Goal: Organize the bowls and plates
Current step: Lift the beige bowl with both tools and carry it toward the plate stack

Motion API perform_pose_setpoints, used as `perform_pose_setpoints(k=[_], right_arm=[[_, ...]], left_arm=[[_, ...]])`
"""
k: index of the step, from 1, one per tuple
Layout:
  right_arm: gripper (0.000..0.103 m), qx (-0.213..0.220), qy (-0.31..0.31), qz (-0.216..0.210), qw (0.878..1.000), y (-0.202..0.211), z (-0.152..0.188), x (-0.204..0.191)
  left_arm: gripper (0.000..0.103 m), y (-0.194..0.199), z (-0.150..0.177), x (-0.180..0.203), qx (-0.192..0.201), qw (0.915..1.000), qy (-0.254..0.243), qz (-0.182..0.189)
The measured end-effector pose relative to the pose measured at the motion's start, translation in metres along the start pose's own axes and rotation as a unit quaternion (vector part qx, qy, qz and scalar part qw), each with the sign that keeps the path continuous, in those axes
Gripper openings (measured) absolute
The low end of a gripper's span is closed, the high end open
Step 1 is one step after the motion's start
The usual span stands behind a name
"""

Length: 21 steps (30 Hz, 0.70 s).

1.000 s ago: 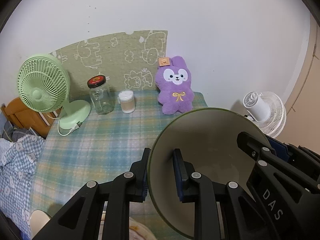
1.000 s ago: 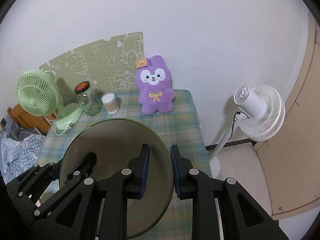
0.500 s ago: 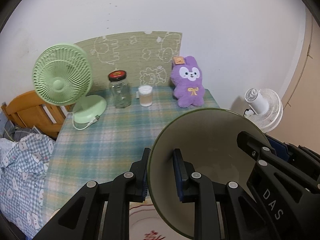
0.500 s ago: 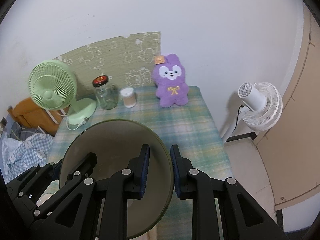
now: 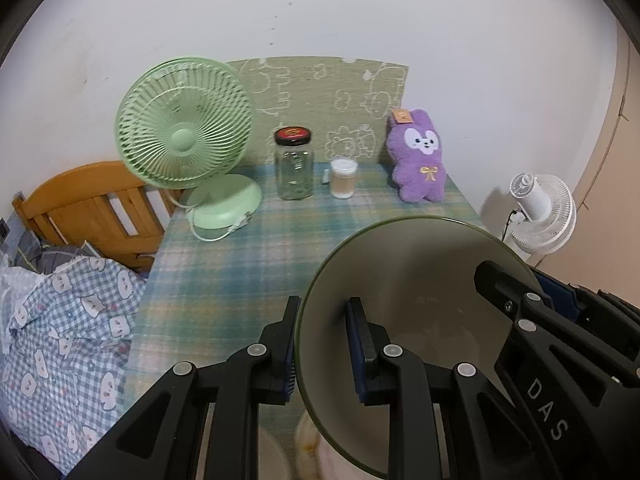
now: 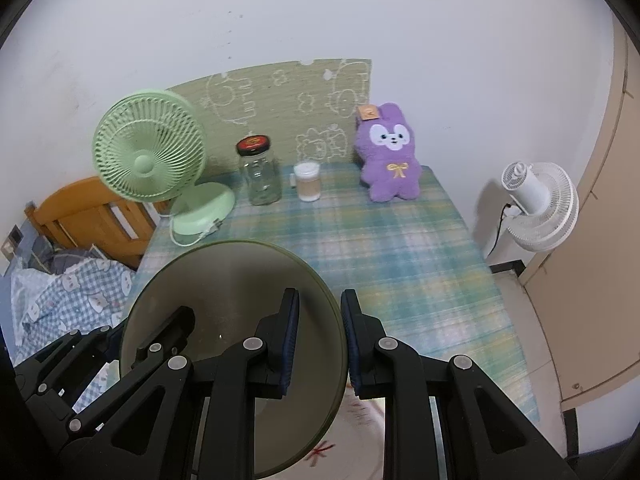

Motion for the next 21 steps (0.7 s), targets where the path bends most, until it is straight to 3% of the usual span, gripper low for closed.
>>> perform_pose_setpoints(k=[9,21], right_arm=[[0.025,-0.013,-0.002,-0.008,1.000,0.000,0.025,-0.054],[0.025,-0.038,0.012,-0.011,0.999,-0.009,0.058,-0.098]], left_arm=[[0.020,0.006,0.020,-0.052,-0.012,0.9999,0.002,-0.007],[0.020,0.005,0.057,-0.099,-0.040,0.9991,0.009,-0.013]])
Point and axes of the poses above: each gripper's, at about its wrist camera, not at the fingertips, and y roughly against the way its jaws point, x to its right, z to its underside, the point moved 3 cm from there along -y, roughly the way its jaws point, and after that the axes turned 13 degrees about x, right-handed, at the moved point
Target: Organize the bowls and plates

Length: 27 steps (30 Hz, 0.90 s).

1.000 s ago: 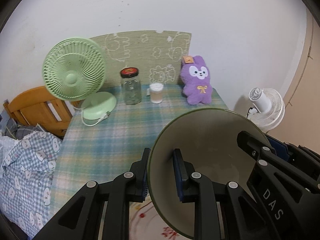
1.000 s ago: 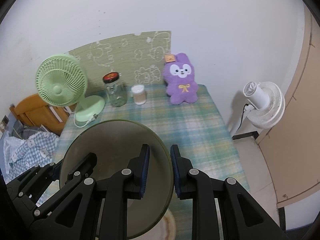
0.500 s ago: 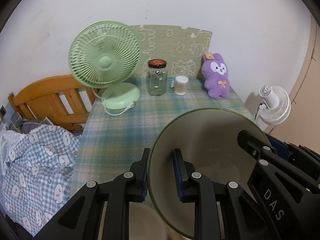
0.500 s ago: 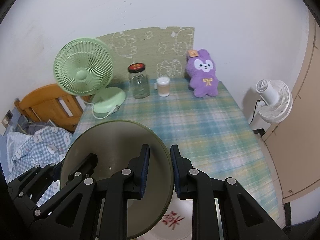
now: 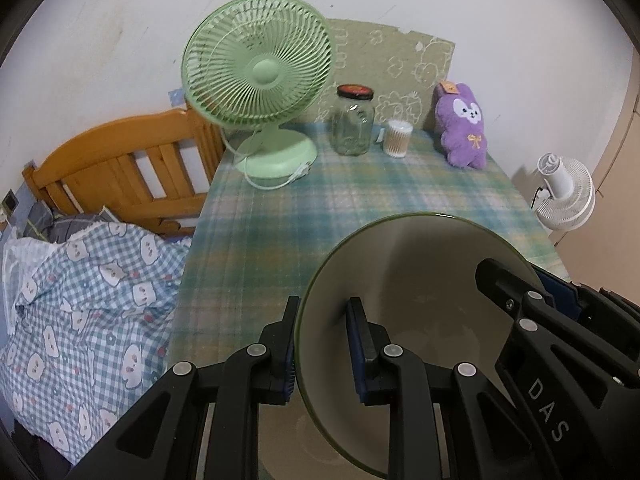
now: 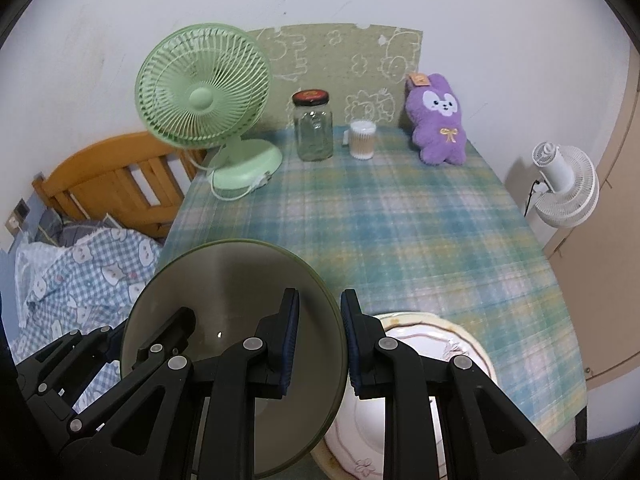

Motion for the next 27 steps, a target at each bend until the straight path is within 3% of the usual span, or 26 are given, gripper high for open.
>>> perform_pose_setpoints(k=[27], right_arm=[[0.025,-0.071,0.019,-0.008,0.997,-0.023,0.066,-0.031]], left_arm=[[0.020,-0.015,0.063,-0.032,-0.062,0.9979,0.006,-0.020]])
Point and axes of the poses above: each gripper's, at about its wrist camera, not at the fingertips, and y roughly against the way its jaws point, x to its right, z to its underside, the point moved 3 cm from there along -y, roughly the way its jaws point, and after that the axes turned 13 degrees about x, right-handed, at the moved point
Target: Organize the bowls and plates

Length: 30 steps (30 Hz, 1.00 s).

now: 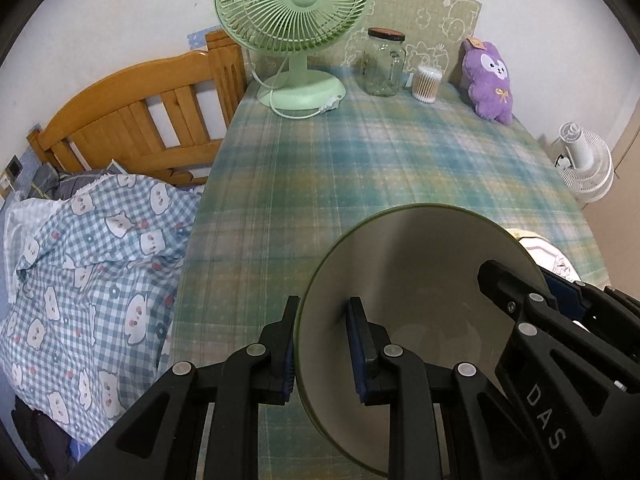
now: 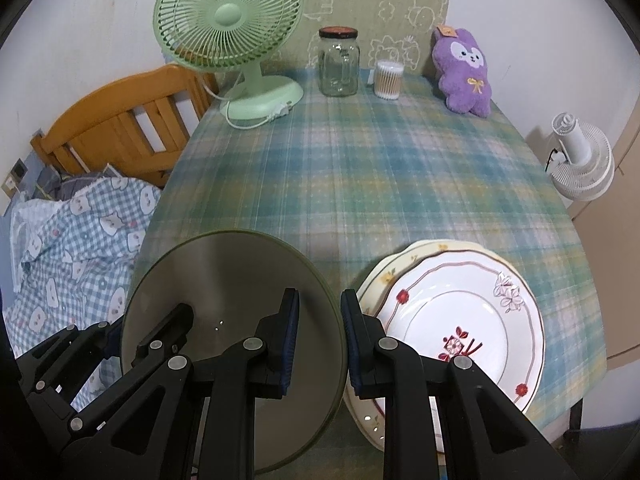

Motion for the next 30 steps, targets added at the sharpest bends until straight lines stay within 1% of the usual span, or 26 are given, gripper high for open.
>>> perform_pose_setpoints(k=[8,11,13,16,26,30], right_arm=[[0.025,-0.016,0.001,-0.004,1.000,-0.009,0.010,-0.005],[0.025,-0.012,0.009,0.001,1.000,-0.009,0.011,-0.007],[0.025,-0.018,0.006,0.001,1.000,-0.012,0.012,-0.005],[0.025,-0.020,0.005,0.001,1.000,-0.015,0.012,-0.003],[0.026,-0.023,0.013,-0.001,1.000,-0.017,0.012,-0.006],[0.028,-0.029,0.019,-0.004,0.999,-0.018,0.012,-0.006]], left_arm=[[0.020,-0.008,0.008,-0.003,-0.015,0.9999,0.003,-0.006],[0.020,-0.011,0.013,-0.004,-0.024,0.9997,0.006,-0.004],[0.020,-0.013,0.015,-0.002,-0.026,0.9996,0.006,-0.004],[0.020,-0.012,0.014,0.001,-0.019,0.9998,-0.003,-0.006],[0.020,-0.012,0.013,0.002,-0.015,0.9998,-0.008,-0.004],[0.027,-0.012,0.013,0.000,-0.017,0.9998,-0.010,0.006]])
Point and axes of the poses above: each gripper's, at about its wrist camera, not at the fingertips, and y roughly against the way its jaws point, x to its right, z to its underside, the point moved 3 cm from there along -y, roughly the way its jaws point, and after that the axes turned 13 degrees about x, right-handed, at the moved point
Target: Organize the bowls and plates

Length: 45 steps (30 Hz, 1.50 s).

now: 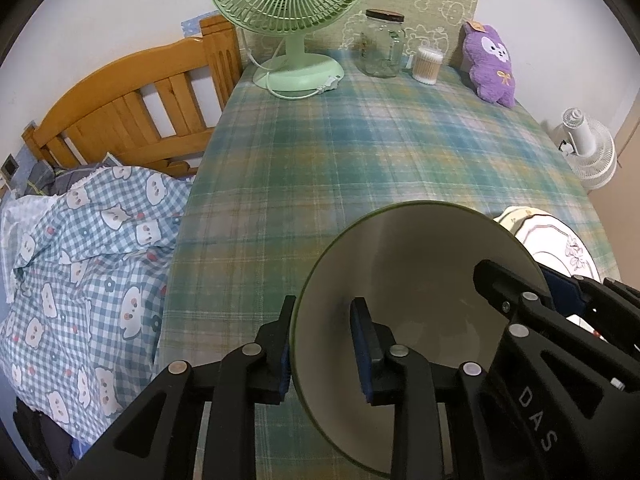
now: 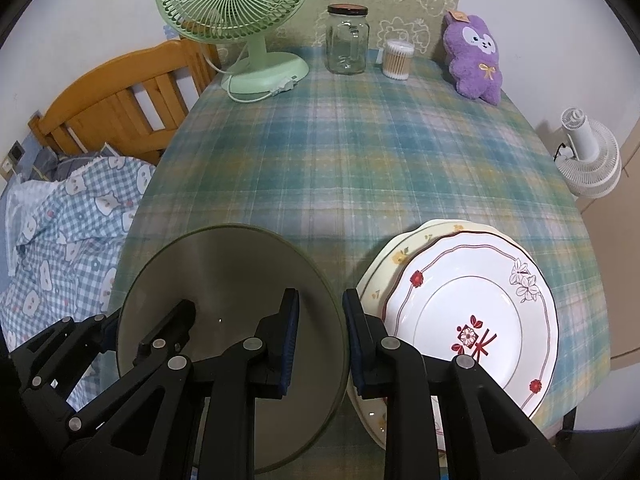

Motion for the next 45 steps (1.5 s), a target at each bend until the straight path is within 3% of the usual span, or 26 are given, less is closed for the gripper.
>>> perform_pose_setpoints(k=[3,5,7,11,16,30,39,45], right_arm=[[0.029,-0.007,-0.002,-0.007,1.000,-0.001,-0.001,0.001],[0.043,-0.013,-0.009,-0.009,1.000,-0.002,-0.001,0.004],[0.065,-0.009,-0.018,-0.008,1.000,0.000,-0.002,0.008],[0.067,-0.009,-0.023,-0.008,1.000,0.000,0.000,0.011],[0.067,-0.020,-0.028,-0.009,0.999,-0.005,0.004,0.012],[0.066,-0.042,-0.048,-0.032,0.997,-0.020,0.015,0.010],[0.044,-0.058,-0.071,-0.041,0.995,-0.029,0.018,0.009],[0.043,-0.059,-0.076,-0.051,0.994,-0.032,0.017,0.006]], left_arm=[[0.038,0.003,-0.001,0.002,0.006,0.9999,-0.011,0.010],[0.051,0.005,-0.001,0.002,0.010,0.9997,-0.013,0.016],[0.060,0.006,-0.001,-0.001,0.015,0.9997,-0.010,0.014],[0.069,0.003,0.001,-0.008,0.009,0.9996,0.000,0.026],[0.075,0.000,0.005,-0.006,0.007,0.9992,-0.002,0.040],[0.070,-0.013,0.010,0.003,-0.005,0.9984,-0.002,0.056],[0.054,-0.019,0.012,0.004,-0.019,0.9978,0.006,0.063],[0.049,-0.019,0.011,0.006,-0.014,0.9978,0.006,0.064]])
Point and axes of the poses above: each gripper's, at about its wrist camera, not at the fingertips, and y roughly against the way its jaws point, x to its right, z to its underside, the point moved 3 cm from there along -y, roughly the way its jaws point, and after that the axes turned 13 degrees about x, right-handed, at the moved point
